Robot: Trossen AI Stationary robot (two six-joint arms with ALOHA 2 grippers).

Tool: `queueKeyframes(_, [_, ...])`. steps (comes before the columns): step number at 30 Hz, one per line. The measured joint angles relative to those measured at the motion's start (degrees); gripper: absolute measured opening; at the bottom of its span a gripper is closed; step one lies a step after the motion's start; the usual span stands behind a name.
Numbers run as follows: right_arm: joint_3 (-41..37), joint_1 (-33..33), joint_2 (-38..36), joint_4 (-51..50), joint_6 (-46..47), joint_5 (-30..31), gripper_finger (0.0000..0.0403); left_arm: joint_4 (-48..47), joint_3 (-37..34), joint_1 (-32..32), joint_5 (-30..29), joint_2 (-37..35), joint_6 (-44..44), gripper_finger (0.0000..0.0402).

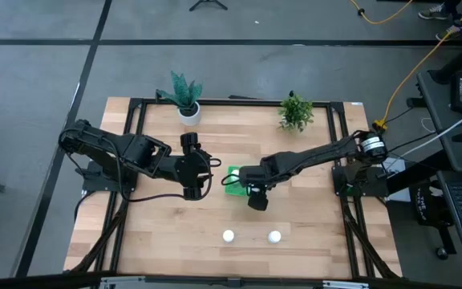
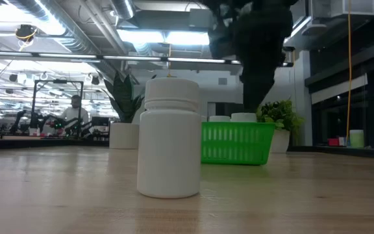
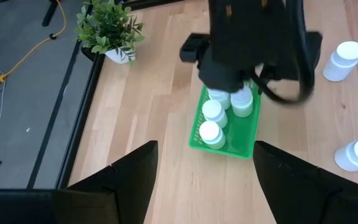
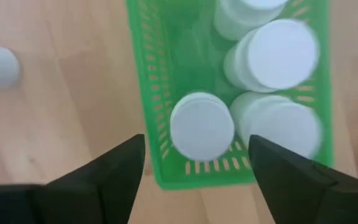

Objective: Pick and place pill bottles into a basket
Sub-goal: Put the white pill bottle into the green bin

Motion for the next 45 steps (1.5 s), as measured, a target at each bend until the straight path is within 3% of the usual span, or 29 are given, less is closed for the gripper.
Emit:
queueKeyframes(5, [4.99,0.87,-3.71,-6.38,0.91,1.45,0.0288,-1.61,0.02,0.0,-0.6,0.01,-0.01,0.0255])
queueKeyframes(8, [10.49,2.48,-6.38,-13.62,0.87,7.44,0.0283,-5.26,0.04,0.0,-0.68,0.0,-1.19,0.0255])
queueKeyframes(13, [17.31,8.88,-13.13,-21.77,3.99,29.83,0.0275,-13.31,0.04,-0.62,0.16,0.06,-6.02,0.0255])
queueKeyframes(17, [16.57,16.9,-20.68,-25.1,10.72,49.52,0.0272,-13.29,0.04,-0.76,7.2,1.08,-5.94,0.0255])
queueKeyframes(20, [12.99,22.55,-26.38,-29.97,18.98,56.77,0.0272,-11.14,0.04,-0.61,12.6,2.59,-6.14,0.0255])
queueKeyframes(27, [-1.15,30.14,-39.65,-31.27,30.48,52.13,0.0272,-6.09,0.04,-0.52,21.7,8.03,-5.53,0.0256])
queueKeyframes(34, [-9.92,32.95,-45.51,-22.76,29.09,52.03,0.0272,0.88,0.04,-0.52,27.62,12.72,-7.13,0.0295])
queueKeyframes(37, [-11.13,32.95,-45.84,-21.25,25.2,52.36,0.0272,1.69,0.04,-0.55,27.44,14.32,-7.48,0.0318])
queueKeyframes(42, [-11.48,32.95,-45.84,-19.56,18.27,56.7,0.0272,-3.7,0.04,-0.57,19.52,18.16,-5.69,0.0341])
queueKeyframes(45, [-11.48,32.95,-45.9,-19.29,15.37,57.75,0.0272,-5.02,-0.04,-0.64,20.29,21.57,-6.6,0.0342])
